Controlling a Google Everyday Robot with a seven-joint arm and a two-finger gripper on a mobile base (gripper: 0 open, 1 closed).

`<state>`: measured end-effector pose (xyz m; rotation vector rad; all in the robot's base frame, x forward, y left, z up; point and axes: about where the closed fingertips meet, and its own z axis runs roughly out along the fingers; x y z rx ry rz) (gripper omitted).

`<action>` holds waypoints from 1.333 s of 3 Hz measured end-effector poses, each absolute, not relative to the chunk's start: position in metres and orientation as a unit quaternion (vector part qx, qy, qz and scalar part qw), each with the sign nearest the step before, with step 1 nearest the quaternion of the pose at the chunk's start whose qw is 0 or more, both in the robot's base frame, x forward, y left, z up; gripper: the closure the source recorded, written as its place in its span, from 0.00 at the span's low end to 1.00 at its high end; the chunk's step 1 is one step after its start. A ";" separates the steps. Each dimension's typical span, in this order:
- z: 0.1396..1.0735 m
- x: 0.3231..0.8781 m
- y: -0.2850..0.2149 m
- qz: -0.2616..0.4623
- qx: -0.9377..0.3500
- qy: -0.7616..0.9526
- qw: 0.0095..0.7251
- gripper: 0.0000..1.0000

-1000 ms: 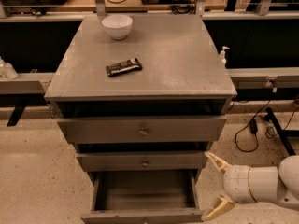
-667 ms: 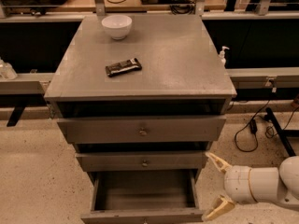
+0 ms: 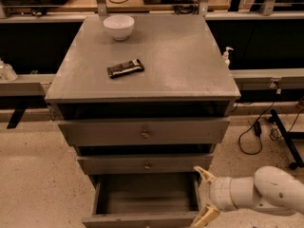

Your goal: Close bottom drawer

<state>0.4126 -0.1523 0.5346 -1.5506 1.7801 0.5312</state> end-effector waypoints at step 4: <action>0.352 0.406 -0.121 0.222 -0.564 0.734 0.306 0.00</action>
Offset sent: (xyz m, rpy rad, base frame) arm -0.0155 0.0455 -0.2402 -0.0629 0.1617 -0.0590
